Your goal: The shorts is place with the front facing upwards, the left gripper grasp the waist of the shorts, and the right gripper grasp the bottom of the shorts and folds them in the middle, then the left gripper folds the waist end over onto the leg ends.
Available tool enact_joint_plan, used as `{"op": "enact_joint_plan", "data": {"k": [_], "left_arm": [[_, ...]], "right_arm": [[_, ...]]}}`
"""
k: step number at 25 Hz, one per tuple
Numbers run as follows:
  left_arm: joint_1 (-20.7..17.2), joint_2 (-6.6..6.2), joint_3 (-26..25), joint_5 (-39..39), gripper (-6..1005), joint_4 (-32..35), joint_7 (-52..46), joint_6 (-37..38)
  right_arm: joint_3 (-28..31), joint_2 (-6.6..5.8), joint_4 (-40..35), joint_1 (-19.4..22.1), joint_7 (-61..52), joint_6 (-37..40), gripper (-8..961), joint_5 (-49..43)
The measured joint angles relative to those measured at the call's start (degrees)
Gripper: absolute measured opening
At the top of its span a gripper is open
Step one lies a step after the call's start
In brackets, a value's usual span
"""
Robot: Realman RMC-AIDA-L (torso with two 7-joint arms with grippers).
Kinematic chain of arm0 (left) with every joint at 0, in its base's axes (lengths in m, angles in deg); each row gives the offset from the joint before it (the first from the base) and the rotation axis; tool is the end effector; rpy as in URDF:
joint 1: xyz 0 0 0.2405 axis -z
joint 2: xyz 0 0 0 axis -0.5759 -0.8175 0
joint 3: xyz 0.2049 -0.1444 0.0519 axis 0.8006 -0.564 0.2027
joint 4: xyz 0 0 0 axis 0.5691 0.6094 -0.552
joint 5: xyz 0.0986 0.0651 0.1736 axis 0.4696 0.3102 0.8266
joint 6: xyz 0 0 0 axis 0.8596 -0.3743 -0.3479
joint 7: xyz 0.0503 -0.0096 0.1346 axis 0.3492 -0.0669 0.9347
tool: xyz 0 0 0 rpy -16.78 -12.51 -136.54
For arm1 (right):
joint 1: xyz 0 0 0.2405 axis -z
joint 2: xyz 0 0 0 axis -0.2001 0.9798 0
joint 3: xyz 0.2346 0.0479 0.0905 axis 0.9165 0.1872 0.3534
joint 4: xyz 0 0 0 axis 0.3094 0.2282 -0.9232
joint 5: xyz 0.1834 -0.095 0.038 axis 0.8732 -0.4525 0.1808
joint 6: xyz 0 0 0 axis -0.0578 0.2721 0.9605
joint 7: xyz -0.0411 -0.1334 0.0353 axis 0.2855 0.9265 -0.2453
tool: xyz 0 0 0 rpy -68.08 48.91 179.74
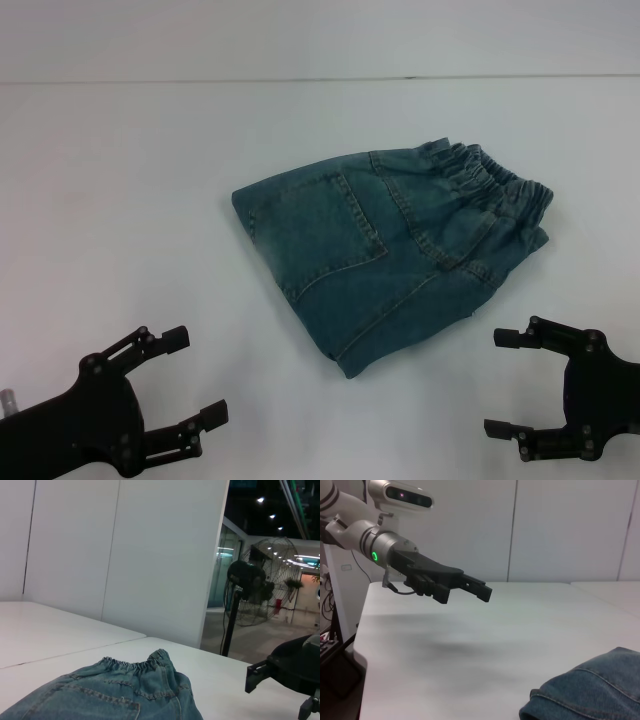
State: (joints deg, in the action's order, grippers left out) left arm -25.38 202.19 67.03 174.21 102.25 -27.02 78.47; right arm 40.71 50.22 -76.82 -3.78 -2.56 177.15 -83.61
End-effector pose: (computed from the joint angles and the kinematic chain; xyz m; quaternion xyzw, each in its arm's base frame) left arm -0.3184 0.1987 -0.0196 -0.9067 -0.1782 -0.3322 0.1890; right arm 0.3183 0.2320 -0.0045 -0.9635 0.0360 0.2233 0.1430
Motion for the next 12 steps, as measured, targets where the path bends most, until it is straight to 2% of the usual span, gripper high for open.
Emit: {"op": "enact_joint_plan", "data": {"k": [5, 12], "left_arm": [[-0.04, -0.03, -0.11, 0.11, 937, -0.05, 0.12, 0.14], [-0.41, -0.05, -0.36, 0.92, 937, -0.01, 0.15, 0.17]], "right_arm": [[0.3, 0.06, 0.48, 0.09, 1.07, 0.01, 915, 0.03], [0.61, 0.09, 0.76, 0.12, 1.83, -0.12, 944, 0.05]]}}
